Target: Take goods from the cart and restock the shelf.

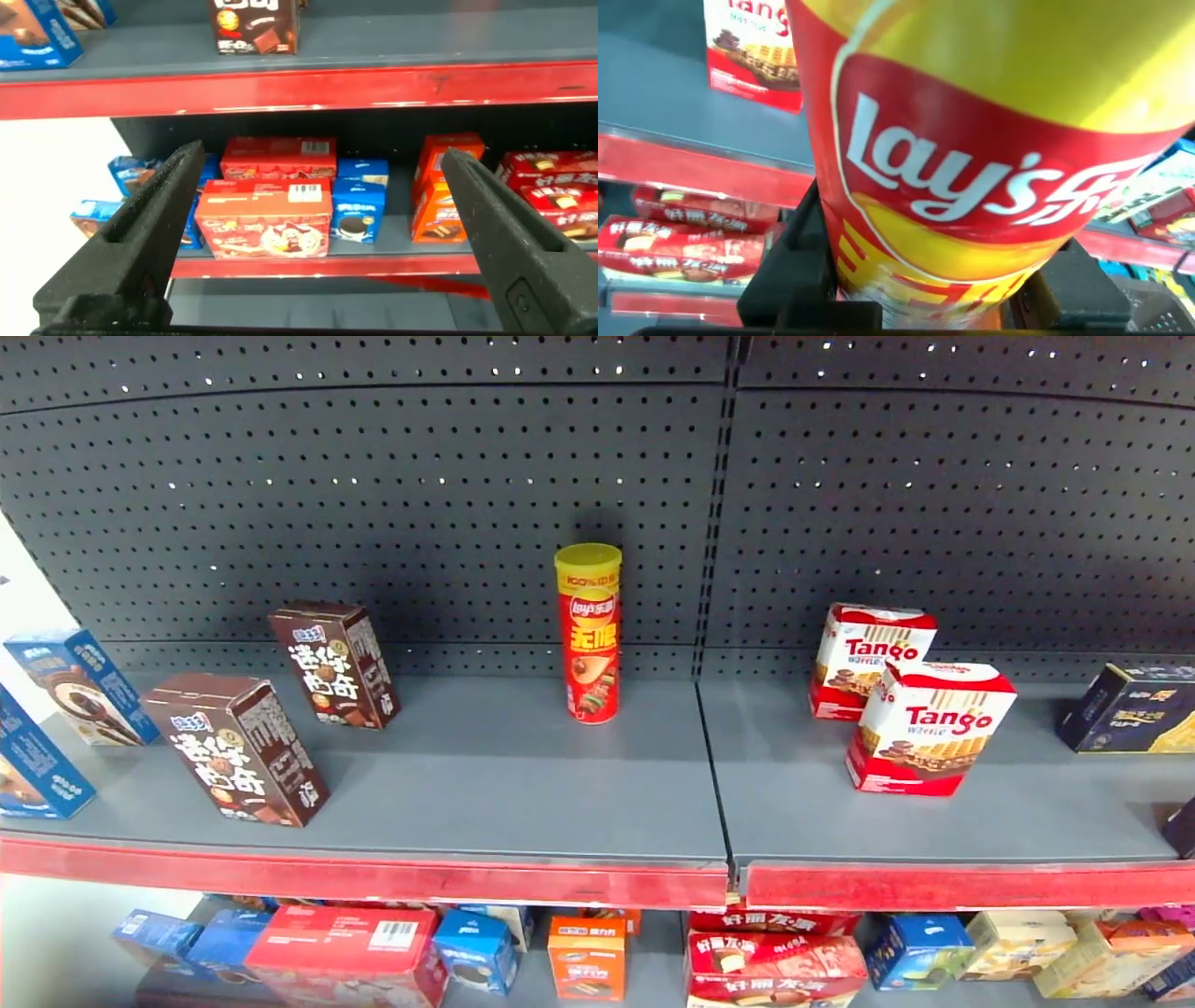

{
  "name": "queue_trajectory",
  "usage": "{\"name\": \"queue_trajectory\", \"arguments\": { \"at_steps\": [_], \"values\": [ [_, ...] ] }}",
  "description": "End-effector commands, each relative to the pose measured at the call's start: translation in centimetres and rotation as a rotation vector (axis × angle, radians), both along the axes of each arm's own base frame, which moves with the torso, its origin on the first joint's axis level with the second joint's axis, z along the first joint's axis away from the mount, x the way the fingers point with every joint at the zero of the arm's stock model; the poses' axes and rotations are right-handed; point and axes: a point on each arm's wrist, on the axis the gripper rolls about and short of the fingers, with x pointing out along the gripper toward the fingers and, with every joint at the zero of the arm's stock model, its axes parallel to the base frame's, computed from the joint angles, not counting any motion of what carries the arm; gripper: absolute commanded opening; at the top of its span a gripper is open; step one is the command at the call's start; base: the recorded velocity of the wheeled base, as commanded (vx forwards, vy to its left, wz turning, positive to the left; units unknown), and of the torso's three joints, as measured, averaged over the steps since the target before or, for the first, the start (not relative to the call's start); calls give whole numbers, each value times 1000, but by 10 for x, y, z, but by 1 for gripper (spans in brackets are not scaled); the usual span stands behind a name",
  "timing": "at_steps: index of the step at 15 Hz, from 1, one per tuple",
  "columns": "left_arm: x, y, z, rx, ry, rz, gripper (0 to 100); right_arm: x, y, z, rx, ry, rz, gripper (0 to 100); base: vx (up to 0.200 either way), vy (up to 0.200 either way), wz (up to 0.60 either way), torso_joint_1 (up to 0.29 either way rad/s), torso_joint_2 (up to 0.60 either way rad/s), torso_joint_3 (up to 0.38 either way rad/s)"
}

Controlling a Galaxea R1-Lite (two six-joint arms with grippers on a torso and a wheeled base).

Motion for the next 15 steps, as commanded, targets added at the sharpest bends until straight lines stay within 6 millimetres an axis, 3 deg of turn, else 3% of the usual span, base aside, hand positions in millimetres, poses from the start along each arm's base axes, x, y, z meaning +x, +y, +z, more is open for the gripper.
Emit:
{"name": "queue_trajectory", "arguments": {
  "at_steps": [1, 15],
  "values": [
    [0, 0, 0, 0, 1, -1, 100, 1, 0, 0, 0, 3, 0, 0, 0, 0, 0, 0, 0, 0],
    [0, -1, 1, 87, 3, -45, 100, -5, -1, 2, 41, -41, -42, 0, 0, 0, 0, 0, 0, 0]
  ]
}}
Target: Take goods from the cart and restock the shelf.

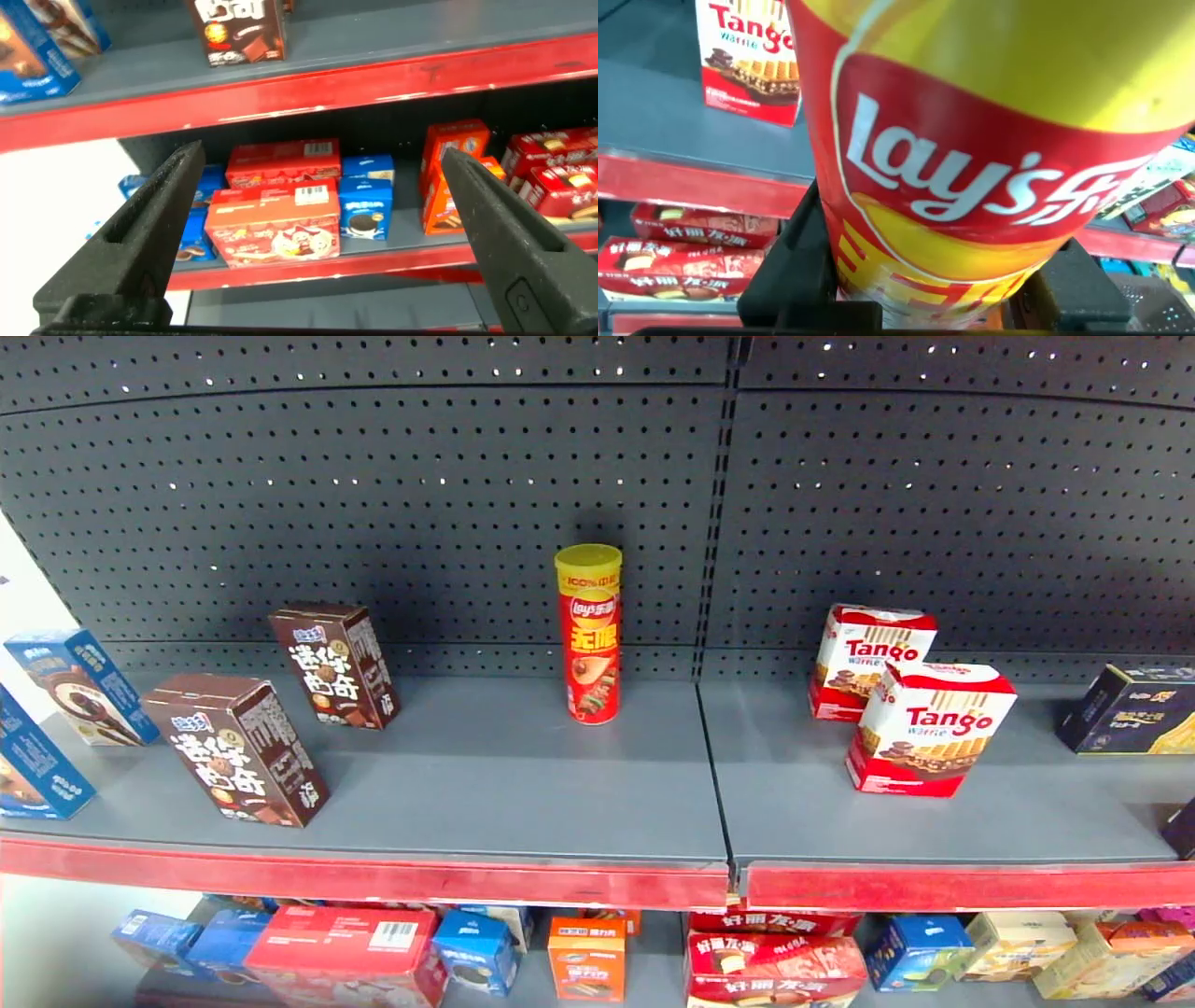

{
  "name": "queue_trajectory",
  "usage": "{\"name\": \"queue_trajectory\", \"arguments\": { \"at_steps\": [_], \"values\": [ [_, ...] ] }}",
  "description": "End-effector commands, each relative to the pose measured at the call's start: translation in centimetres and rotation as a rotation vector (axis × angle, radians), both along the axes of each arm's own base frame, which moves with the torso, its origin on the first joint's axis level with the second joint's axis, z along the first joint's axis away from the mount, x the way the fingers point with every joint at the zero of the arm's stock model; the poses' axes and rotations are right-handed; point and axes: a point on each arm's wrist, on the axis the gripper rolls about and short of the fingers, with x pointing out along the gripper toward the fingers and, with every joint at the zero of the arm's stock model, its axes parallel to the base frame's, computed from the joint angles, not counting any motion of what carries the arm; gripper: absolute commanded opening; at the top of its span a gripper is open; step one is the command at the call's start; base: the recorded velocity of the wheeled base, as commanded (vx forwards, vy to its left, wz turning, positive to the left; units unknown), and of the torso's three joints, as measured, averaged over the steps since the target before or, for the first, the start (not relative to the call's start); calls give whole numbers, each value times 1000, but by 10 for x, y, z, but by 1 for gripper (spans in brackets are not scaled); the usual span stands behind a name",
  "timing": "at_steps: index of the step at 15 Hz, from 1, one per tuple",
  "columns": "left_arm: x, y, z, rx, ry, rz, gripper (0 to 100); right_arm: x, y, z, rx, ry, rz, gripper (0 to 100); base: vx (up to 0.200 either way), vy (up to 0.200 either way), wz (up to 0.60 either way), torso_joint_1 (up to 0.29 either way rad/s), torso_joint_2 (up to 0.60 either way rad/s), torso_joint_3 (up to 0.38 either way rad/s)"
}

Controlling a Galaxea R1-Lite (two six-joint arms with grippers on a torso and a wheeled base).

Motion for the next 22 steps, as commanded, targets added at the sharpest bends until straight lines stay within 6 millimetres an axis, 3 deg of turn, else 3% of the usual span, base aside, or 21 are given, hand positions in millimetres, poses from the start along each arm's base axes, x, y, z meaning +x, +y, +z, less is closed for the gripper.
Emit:
{"name": "queue_trajectory", "arguments": {
  "at_steps": [1, 5, 11, 12, 13, 14, 16, 17, 18, 20, 22],
  "values": [
    [1, 0, 1, -3, 16, -5, 100, -1, -1, 4, 8, -16, -38, 0, 0, 0, 0, 0, 0, 0],
    [0, 0, 1, 13, -10, -5, 100, -2, -4, 22, 27, -68, -171, 0, 0, 0, 0, 0, 0, 0],
    [0, 0, 1, 11, -11, 4, 100, -6, -5, 27, 25, -94, -243, 0, 0, 0, 0, 0, 0, 0],
    [-4, 0, 21, -4, -68, 4, 100, -6, -5, 27, 25, -92, -243, 0, 0, 0, 0, 0, 0, 0],
    [-5, 0, 58, -50, -79, -8, 100, -6, -5, 27, 25, -94, -243, 0, 0, 0, 0, 0, 0, 0],
    [2, 0, 80, -106, -50, -25, 100, -5, -5, 25, 25, -86, -243, 0, 0, 0, 0, 0, 0, 0],
    [7, -1, 102, -58, -57, -115, 100, -7, -5, 26, 25, -92, -243, 0, 0, 0, 0, 0, 0, 0],
    [7, -1, 102, -58, -57, -115, 100, -7, -5, 26, 25, -92, -243, 0, 0, 0, 0, 0, 0, 0],
    [28, -2, 129, -2, -10, -113, 100, -10, -4, 26, 23, -104, -240, 0, 0, 0, 0, 0, 0, 0],
    [48, -3, 134, 7, 67, -116, 100, -10, -4, 28, 23, -110, -235, 0, 0, 0, 0, 0, 0, 0],
    [91, -13, 151, 13, 139, -237, 100, -11, -4, 28, 20, -111, -250, 0, 0, 0, 0, 0, 0, 0]
  ]
}}
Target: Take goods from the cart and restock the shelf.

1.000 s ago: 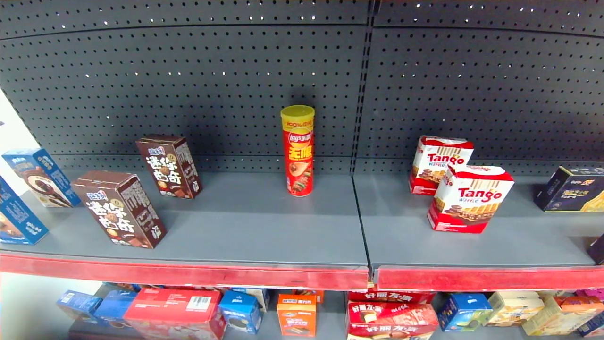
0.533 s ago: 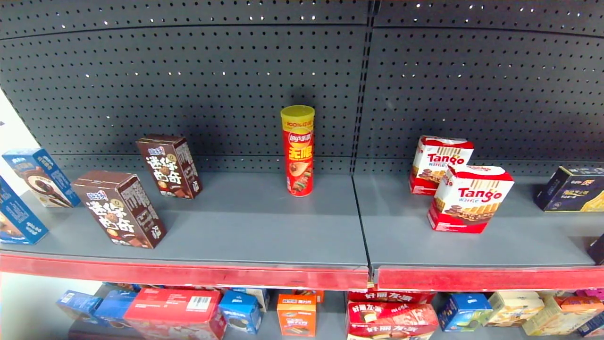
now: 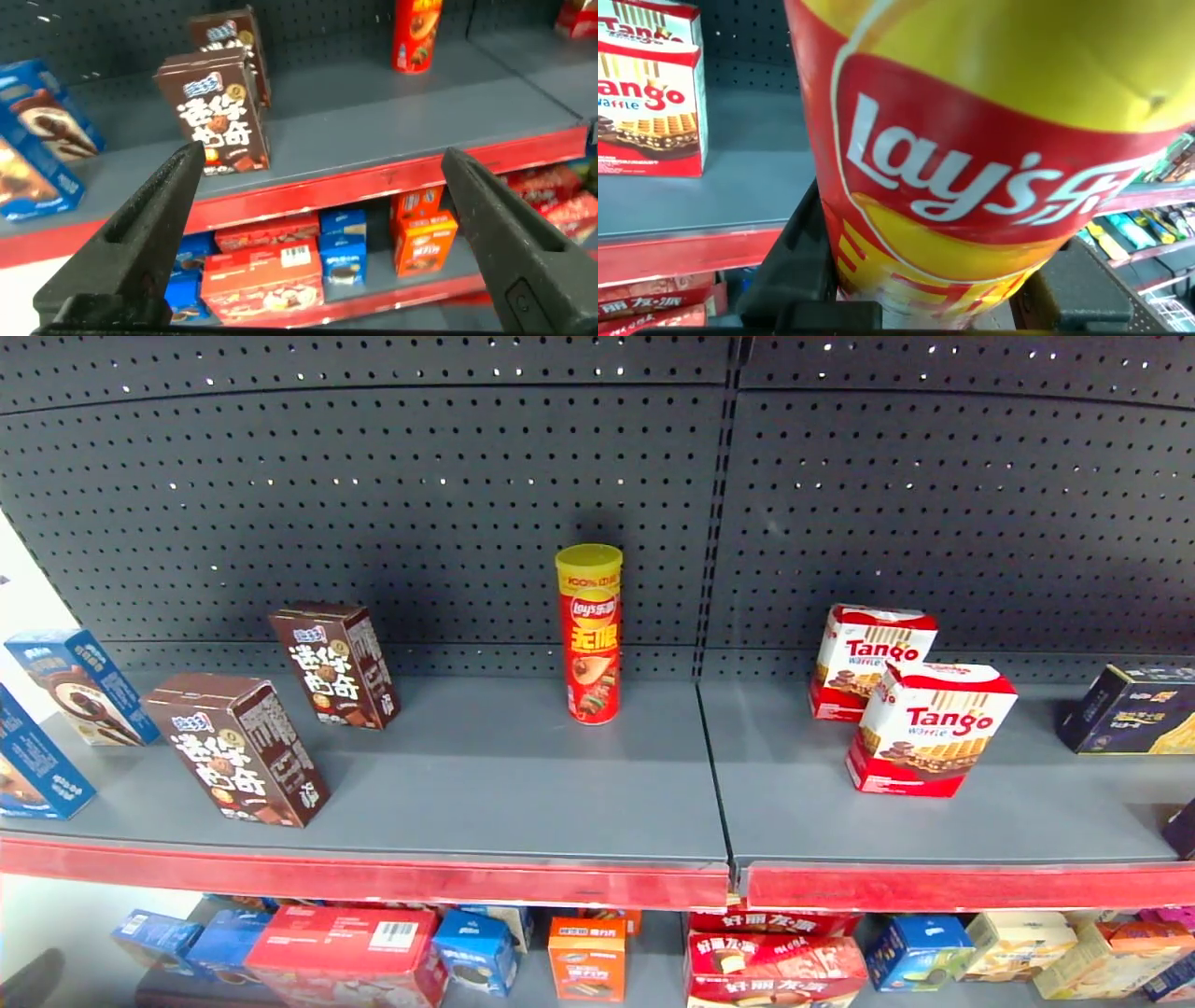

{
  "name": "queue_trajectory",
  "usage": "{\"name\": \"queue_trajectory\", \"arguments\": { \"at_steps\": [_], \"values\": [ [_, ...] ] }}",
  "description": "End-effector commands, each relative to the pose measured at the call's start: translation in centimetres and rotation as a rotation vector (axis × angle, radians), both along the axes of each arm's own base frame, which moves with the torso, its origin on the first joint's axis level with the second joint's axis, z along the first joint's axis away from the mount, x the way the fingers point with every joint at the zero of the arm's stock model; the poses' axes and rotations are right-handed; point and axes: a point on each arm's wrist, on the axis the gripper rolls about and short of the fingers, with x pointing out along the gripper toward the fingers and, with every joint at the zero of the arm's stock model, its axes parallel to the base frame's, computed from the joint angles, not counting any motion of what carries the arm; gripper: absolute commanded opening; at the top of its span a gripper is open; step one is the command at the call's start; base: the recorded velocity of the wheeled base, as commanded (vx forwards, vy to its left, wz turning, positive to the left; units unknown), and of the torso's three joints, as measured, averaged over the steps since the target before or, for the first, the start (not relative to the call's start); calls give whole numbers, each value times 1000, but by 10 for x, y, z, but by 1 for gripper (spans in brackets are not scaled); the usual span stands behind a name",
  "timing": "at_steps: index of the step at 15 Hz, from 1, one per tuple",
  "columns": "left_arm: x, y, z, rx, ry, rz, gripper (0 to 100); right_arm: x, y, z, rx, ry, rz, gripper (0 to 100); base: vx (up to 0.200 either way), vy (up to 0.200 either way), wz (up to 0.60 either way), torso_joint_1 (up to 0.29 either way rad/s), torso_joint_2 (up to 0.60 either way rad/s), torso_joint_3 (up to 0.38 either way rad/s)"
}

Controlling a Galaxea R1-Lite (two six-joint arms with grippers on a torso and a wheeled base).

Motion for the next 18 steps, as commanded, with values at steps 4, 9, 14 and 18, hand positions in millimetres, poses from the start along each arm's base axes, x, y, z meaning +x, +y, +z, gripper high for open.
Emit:
{"name": "queue_trajectory", "arguments": {
  "at_steps": [4, 9, 14, 18],
  "values": [
    [127, -34, 42, 27, 184, -177, 100, -3, 0, 15, -56, -26, -22, 0, 0, 0, 0, 0, 0, 0],
    [192, -57, 43, 45, 254, -208, 100, -6, 1, 18, -60, -43, -25, 0, 0, 0, 0, 0, 0, 0],
    [244, -82, 21, 43, 302, -240, 100, -7, 1, 22, -61, -53, -27, 0, 0, 0, 0, 0, 0, 0],
    [284, -95, 17, 38, 305, -239, 100, -7, 1, 19, -83, -37, -34, 0, 0, 0, 0, 0, 0, 0]
  ]
}}
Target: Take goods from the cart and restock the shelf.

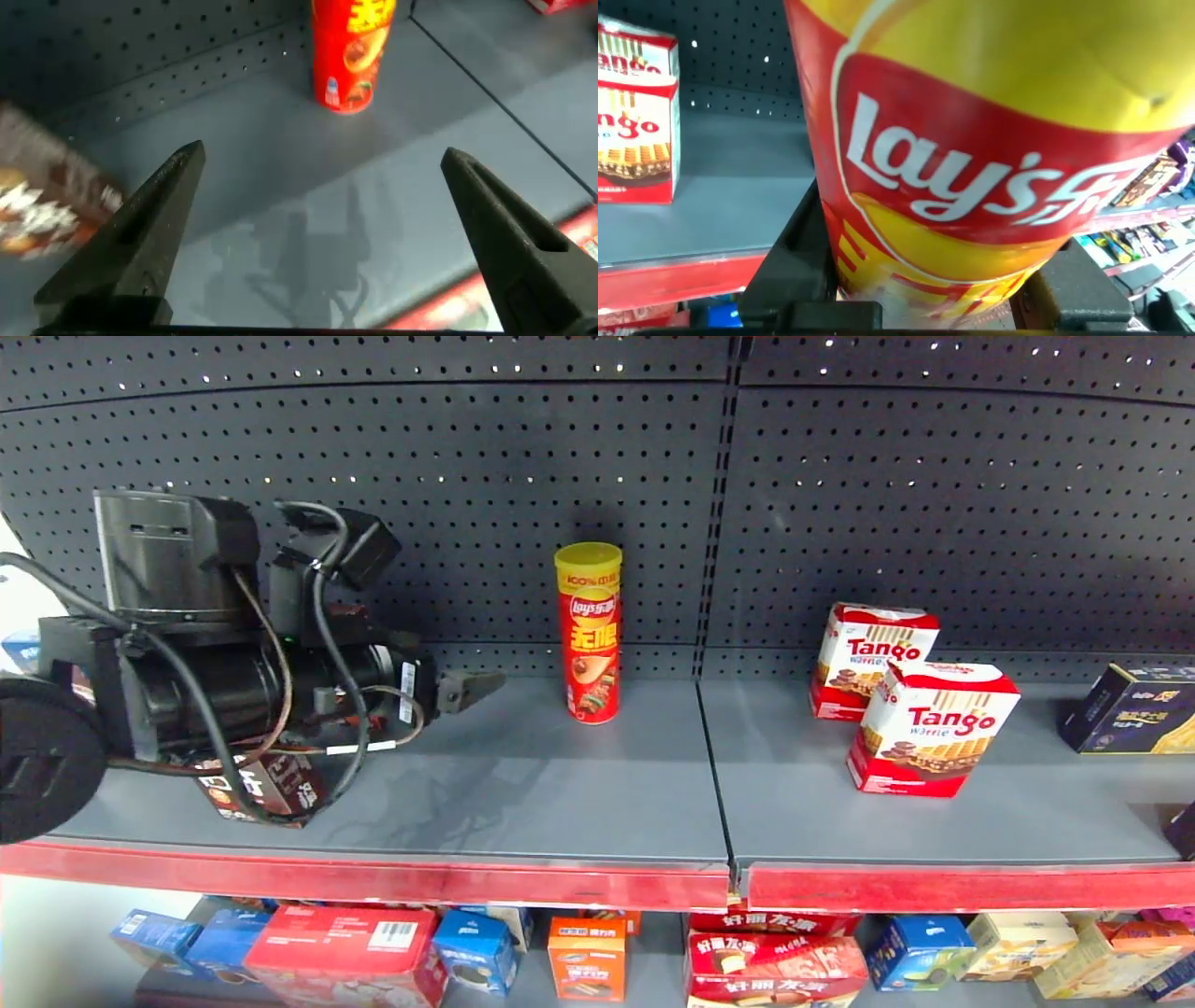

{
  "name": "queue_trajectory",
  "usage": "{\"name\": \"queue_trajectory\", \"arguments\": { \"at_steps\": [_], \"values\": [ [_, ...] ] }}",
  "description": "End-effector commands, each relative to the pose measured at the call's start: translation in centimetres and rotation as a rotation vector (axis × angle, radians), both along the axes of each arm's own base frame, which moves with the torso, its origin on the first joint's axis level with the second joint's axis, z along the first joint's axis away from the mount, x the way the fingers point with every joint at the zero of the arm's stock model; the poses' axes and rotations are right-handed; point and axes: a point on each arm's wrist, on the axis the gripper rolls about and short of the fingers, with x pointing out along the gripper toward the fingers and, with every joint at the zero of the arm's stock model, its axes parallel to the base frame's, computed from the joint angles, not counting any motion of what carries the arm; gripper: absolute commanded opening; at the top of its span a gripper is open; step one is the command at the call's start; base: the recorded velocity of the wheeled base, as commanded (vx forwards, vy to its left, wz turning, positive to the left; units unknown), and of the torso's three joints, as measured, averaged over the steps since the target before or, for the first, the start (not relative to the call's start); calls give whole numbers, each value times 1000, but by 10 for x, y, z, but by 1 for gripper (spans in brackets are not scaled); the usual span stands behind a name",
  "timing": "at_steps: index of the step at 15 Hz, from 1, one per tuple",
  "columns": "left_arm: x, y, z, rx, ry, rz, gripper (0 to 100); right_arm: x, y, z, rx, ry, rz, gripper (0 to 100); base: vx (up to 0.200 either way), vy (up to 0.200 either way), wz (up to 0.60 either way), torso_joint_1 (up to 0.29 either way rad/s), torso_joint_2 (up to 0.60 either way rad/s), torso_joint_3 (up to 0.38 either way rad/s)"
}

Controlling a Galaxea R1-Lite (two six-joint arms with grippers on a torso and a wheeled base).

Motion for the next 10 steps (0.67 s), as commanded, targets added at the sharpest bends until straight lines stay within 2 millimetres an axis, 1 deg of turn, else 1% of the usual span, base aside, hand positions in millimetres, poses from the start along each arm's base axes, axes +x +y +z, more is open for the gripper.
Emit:
{"name": "queue_trajectory", "arguments": {
  "at_steps": [1, 5, 6, 8, 10],
  "values": [
    [30, -11, -14, -10, 18, 0, 100, 0, 0, -2, -2, 4, -13, 0, 0, 0, 0, 0, 0, 0],
    [46, -34, -22, -23, 7, -42, 100, 2, -1, -2, -18, 20, -31, 0, 0, 0, 0, 0, 0, 0],
    [49, -36, -24, -24, 5, -46, 100, 1, 0, -2, -19, 19, -33, 0, 0, 0, 0, 0, 0, 0],
    [64, -43, -22, -33, -17, -49, 100, 0, 0, -5, -33, 34, -37, 0, 0, 0, 0, 0, 0, 0],
    [74, -47, -24, -52, -14, -41, 100, -8, 1, -8, -29, 65, -38, 0, 0, 0, 0, 0, 0, 0]
  ]
}}
